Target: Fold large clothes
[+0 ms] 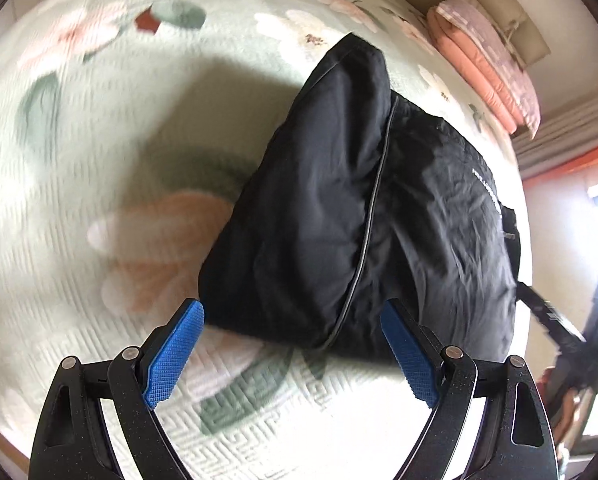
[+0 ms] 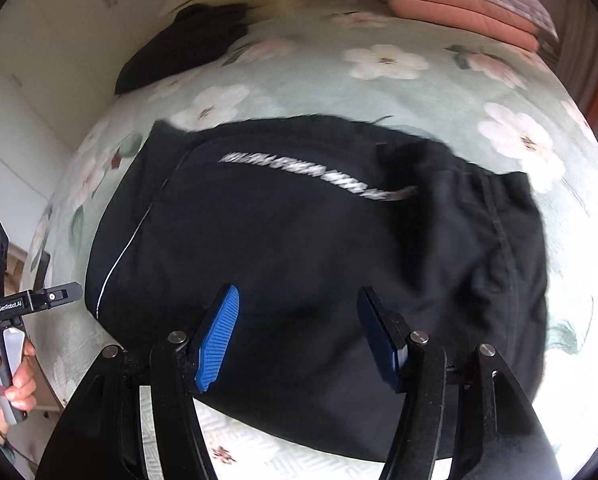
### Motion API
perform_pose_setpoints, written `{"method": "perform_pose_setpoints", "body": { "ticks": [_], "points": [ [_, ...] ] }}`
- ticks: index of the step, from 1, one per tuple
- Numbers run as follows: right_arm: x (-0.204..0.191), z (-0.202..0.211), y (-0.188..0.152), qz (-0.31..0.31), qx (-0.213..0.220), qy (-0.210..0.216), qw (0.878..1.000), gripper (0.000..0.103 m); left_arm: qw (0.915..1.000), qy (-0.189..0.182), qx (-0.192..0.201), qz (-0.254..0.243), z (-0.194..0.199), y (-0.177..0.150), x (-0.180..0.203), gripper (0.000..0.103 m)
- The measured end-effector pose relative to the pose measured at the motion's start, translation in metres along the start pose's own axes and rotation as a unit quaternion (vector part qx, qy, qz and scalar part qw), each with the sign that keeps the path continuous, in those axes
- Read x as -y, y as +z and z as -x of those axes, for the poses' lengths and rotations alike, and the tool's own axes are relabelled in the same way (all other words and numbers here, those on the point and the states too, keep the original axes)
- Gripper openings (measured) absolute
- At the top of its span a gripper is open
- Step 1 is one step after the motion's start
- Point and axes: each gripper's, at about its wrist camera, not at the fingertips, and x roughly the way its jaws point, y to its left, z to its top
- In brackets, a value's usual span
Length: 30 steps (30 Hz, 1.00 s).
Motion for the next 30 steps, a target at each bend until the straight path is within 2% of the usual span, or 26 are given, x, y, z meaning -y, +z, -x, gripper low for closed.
{"method": "perform_pose_setpoints", "body": {
  "ticks": [4, 6, 9, 16, 22, 26, 30],
  "points": [
    [-0.033, -0.009, -0.003, 0.021, -0.005, -0.038, 0.999, 0.057, 0.9992, -0.025, -0.013, 0.028, -0.009, -0.016, -0.014, 0.091],
    [-0.040, -0.014, -0.007, 0.024, -0.005, -0.048, 0.999, 0.057, 0.9970, -0.053, -0.024, 0.052, -0.019, -0.023, -0.022, 0.091],
    [-0.044, -0.033, -0.011, 0.013, -0.014, -0.057, 0.998, 0.056, 0.9921, -0.090, -0.021, 0.085, -0.030, -0.026, -0.031, 0.091],
    [-0.032, -0.062, -0.021, 0.021, -0.016, -0.068, 0.997, 0.057, 0.9817, -0.144, -0.001, 0.124, -0.056, -0.017, -0.037, 0.091],
    [-0.027, -0.036, -0.017, 0.006, -0.007, -0.053, 0.999, 0.054, 0.9752, -0.163, 0.002, 0.149, -0.067, -0.013, -0.043, 0.091],
    [-0.022, -0.028, -0.017, 0.000, -0.007, -0.060, 0.998, 0.054, 0.9770, -0.162, -0.008, 0.138, -0.068, -0.009, -0.044, 0.091],
    [-0.020, -0.043, -0.023, -0.010, -0.040, -0.065, 0.997, 0.053, 0.9808, -0.153, -0.019, 0.119, -0.068, -0.003, -0.046, 0.091]
  ]
}}
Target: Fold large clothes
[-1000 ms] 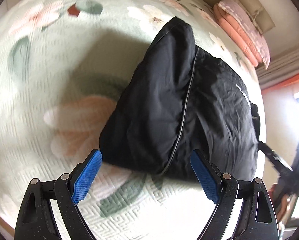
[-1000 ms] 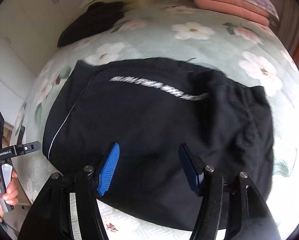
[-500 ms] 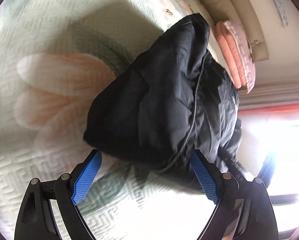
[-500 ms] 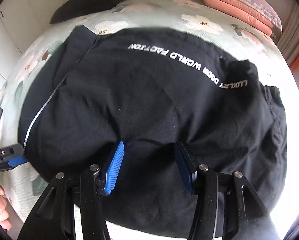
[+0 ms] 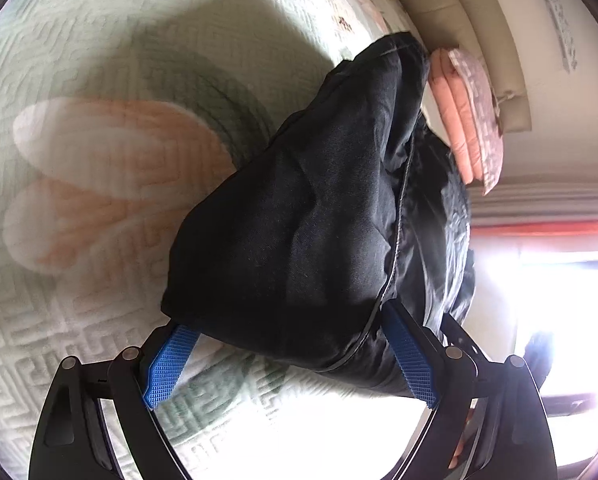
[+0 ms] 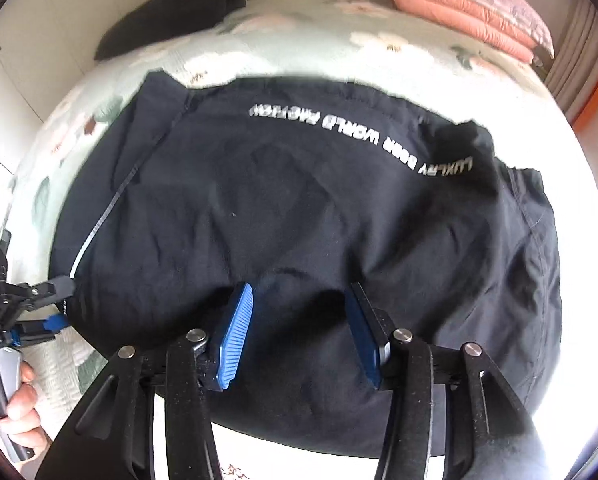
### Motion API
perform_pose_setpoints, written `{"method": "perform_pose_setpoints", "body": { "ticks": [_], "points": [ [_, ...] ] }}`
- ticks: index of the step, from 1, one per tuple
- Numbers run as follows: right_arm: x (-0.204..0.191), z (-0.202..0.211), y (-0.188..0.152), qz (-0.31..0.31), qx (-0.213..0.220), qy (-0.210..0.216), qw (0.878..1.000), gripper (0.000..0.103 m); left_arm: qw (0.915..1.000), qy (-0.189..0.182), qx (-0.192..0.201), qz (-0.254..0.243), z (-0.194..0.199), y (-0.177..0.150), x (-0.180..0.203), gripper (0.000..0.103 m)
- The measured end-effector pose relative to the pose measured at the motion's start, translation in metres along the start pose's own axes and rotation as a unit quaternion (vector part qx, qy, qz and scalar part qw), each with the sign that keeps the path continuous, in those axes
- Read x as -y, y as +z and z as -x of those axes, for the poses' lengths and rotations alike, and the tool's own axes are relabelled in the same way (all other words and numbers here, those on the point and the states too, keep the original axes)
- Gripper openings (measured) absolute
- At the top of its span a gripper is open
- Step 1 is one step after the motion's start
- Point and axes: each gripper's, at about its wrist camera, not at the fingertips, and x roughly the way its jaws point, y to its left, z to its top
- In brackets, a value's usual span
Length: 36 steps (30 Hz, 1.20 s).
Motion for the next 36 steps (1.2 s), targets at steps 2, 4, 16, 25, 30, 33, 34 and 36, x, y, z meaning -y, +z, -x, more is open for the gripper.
{"method": "perform_pose_setpoints", "body": {
  "ticks": [2, 4, 16, 25, 30, 33, 34, 36],
  "points": [
    [0.000, -0.009, 0.002, -0.003, -0.013, 0.000, 1.000, 0.054, 0.9999, 0.005, -0.007, -0.010, -0.001, 0.002, 0.002, 0.091],
    [-0.002, -0.018, 0.004, 0.008, -0.016, -0.010, 1.000, 0.055, 0.9998, 0.003, -0.013, -0.012, -0.004, 0.007, 0.001, 0.091],
    [0.007, 0.018, 0.002, -0.006, 0.033, 0.000, 0.999, 0.056, 0.9997, -0.021, -0.010, 0.003, -0.014, 0.022, -0.006, 0.092],
    [0.055, 0.049, -0.014, -0.052, 0.020, 0.003, 0.998, 0.056, 0.9948, 0.045, -0.046, -0.079, 0.015, 0.010, 0.012, 0.091],
    [0.134, 0.061, -0.028, -0.101, 0.008, -0.041, 0.994, 0.072, 0.9840, 0.063, -0.037, -0.162, 0.050, 0.036, 0.047, 0.091],
    [0.183, 0.060, -0.033, -0.111, 0.001, -0.056, 0.992, 0.083, 0.9754, 0.072, -0.037, -0.205, 0.041, 0.066, 0.072, 0.091],
    [0.201, 0.056, -0.033, -0.116, -0.006, -0.053, 0.992, 0.087, 0.9737, 0.072, -0.043, -0.212, 0.035, 0.076, 0.078, 0.091],
    [0.236, 0.047, -0.034, -0.129, -0.020, -0.053, 0.990, 0.088, 0.9700, 0.066, -0.061, -0.226, 0.019, 0.094, 0.085, 0.091]
  ]
}}
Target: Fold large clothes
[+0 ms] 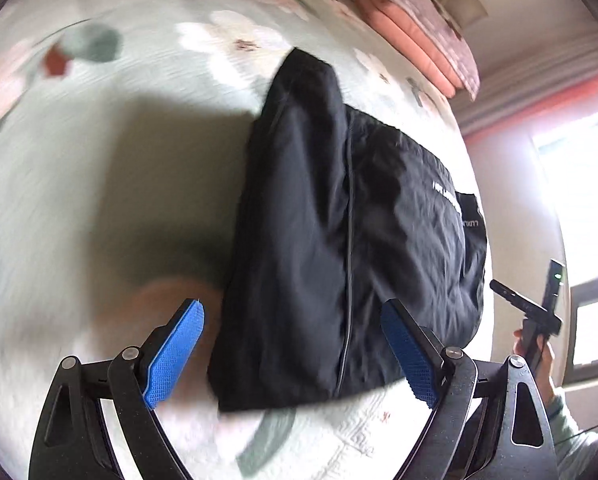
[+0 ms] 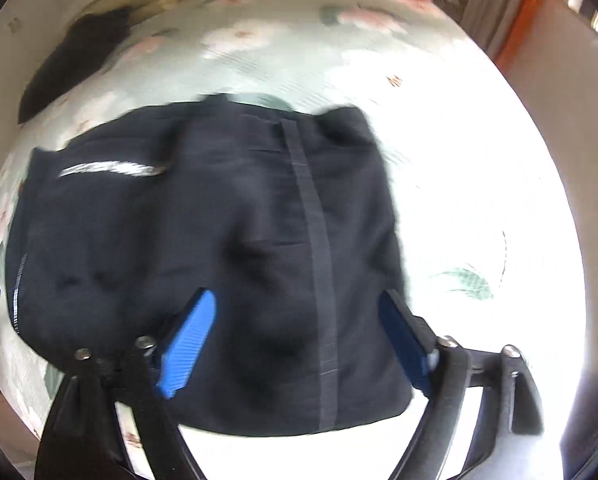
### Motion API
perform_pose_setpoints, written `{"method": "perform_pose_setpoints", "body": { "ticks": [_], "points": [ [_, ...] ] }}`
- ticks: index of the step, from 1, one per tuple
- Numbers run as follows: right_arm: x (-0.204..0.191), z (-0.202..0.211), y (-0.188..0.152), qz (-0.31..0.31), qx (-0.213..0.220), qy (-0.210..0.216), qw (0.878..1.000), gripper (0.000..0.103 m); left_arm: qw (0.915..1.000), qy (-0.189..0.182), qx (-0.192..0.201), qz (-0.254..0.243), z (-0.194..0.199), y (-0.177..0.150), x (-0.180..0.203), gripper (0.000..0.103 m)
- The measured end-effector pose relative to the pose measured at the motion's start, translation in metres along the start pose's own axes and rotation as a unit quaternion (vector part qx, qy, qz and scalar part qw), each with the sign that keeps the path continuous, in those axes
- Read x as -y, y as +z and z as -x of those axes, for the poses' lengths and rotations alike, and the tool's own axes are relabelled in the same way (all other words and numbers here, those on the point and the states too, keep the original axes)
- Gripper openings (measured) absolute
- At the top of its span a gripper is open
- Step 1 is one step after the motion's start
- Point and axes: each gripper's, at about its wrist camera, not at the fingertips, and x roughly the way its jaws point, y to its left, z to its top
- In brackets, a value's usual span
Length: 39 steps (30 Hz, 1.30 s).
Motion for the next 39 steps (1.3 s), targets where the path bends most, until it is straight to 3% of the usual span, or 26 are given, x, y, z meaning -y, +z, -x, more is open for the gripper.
{"method": "perform_pose_setpoints", "body": {
  "ticks": [2, 6, 8, 11, 15, 18, 24, 29, 30, 35, 39],
  "points": [
    [0.020, -0.013, 0.008, -0.014, -0.014, 0.007, 1.000, 0.088, 0.9994, 0.010, -0.026, -0.022, -0.019, 0.021, 0.006, 0.091],
    [0.048, -0.034, 0.014, -0.044, -0.028, 0.050, 0.997, 0.089, 0.9963, 0.017, -0.070, -0.047, -0.047, 0.033, 0.007, 0.091],
    [0.057, -0.043, 0.015, -0.056, -0.034, 0.078, 0.995, 0.091, 0.9947, 0.009, -0.094, -0.040, -0.062, 0.039, 0.002, 0.091],
    [0.068, -0.057, 0.014, -0.065, -0.042, 0.105, 0.991, 0.103, 0.9923, -0.018, -0.122, -0.012, -0.080, 0.047, -0.010, 0.091],
    [0.086, -0.084, 0.011, -0.083, -0.086, 0.210, 0.970, 0.103, 0.9904, -0.040, -0.132, -0.004, -0.095, 0.054, -0.014, 0.091],
    [0.090, -0.105, 0.012, -0.082, -0.116, 0.264, 0.954, 0.103, 0.9883, -0.059, -0.141, 0.000, -0.101, 0.057, -0.017, 0.092],
    [0.078, -0.112, 0.026, -0.046, -0.104, 0.282, 0.953, 0.103, 0.9825, -0.102, -0.153, 0.031, -0.105, 0.058, -0.032, 0.092],
    [0.056, -0.116, 0.032, -0.019, -0.088, 0.286, 0.954, 0.103, 0.9852, -0.090, -0.142, 0.030, -0.104, 0.051, -0.028, 0.091],
    [0.052, -0.115, 0.032, -0.014, -0.085, 0.294, 0.952, 0.095, 0.9857, -0.090, -0.140, 0.029, -0.104, 0.050, -0.026, 0.090],
    [0.044, -0.108, 0.029, -0.012, -0.063, 0.302, 0.951, 0.073, 0.9898, -0.085, -0.115, -0.002, -0.086, 0.040, -0.008, 0.060],
    [0.035, -0.096, 0.035, -0.006, -0.038, 0.291, 0.956, 0.051, 0.9928, -0.075, -0.087, -0.035, -0.066, 0.029, 0.011, 0.042]
  ]
}}
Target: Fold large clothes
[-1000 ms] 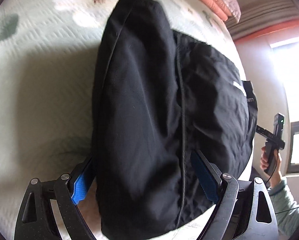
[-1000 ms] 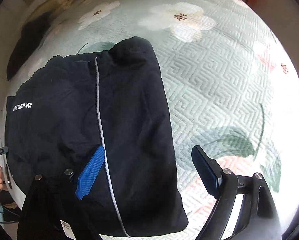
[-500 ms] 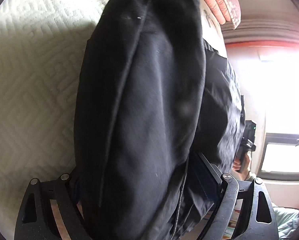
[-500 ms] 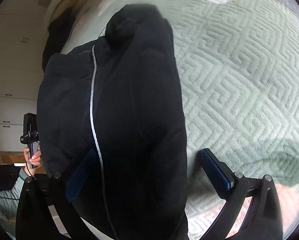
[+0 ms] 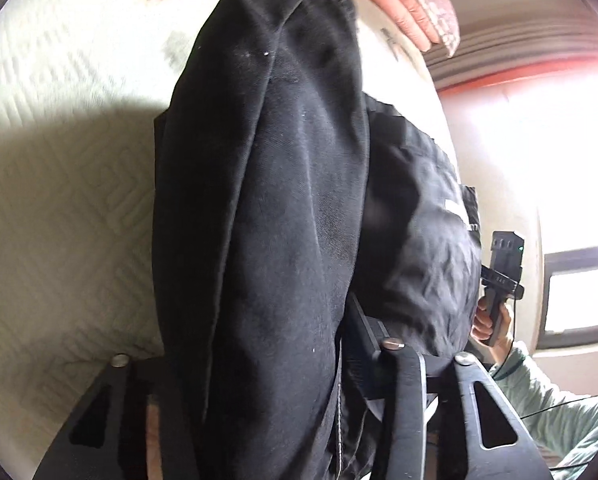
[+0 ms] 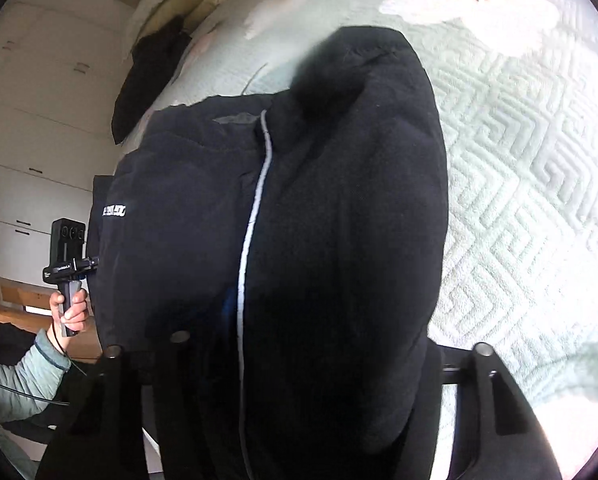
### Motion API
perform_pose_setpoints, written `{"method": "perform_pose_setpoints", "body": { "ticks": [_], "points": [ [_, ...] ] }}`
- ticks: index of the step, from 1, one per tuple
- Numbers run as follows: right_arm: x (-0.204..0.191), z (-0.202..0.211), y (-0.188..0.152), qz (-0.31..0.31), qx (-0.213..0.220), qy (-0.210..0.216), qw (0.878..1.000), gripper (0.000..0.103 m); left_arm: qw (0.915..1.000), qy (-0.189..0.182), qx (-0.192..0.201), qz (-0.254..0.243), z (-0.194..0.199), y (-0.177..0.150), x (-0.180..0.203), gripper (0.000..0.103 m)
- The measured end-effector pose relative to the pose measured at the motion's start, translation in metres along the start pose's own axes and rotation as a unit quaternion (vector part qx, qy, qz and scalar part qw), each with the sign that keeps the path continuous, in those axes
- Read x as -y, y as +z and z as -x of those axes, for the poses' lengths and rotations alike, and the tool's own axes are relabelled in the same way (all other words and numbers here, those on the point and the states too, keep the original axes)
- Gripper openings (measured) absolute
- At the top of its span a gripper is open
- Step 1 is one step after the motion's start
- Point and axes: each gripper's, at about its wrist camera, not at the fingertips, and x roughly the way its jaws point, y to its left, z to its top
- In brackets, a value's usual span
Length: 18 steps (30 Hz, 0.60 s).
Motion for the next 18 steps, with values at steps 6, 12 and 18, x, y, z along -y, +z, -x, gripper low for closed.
{"method": "perform_pose_setpoints", "body": {
  "ticks": [6, 12, 18],
  "points": [
    [-0.041, 0.024, -0.007, 0.042, 0.035, -0.011, 0.998, 0.038, 0.9978, -0.034, 0.050, -0.026, 0.039, -0.017, 0.034, 0.035],
    [-0.082, 0.053, -0.018, 0.069, 0.066, -0.015, 0.995, 0.036, 0.9929, -0.064, 0.068, -0.073, 0.072, -0.035, 0.087, 0.034],
    [-0.095, 0.109, -0.031, 0.049, 0.097, -0.027, 0.994, 0.036, 0.9845, -0.096, 0.085, -0.119, 0.097, -0.049, 0.146, 0.034]
  ]
}}
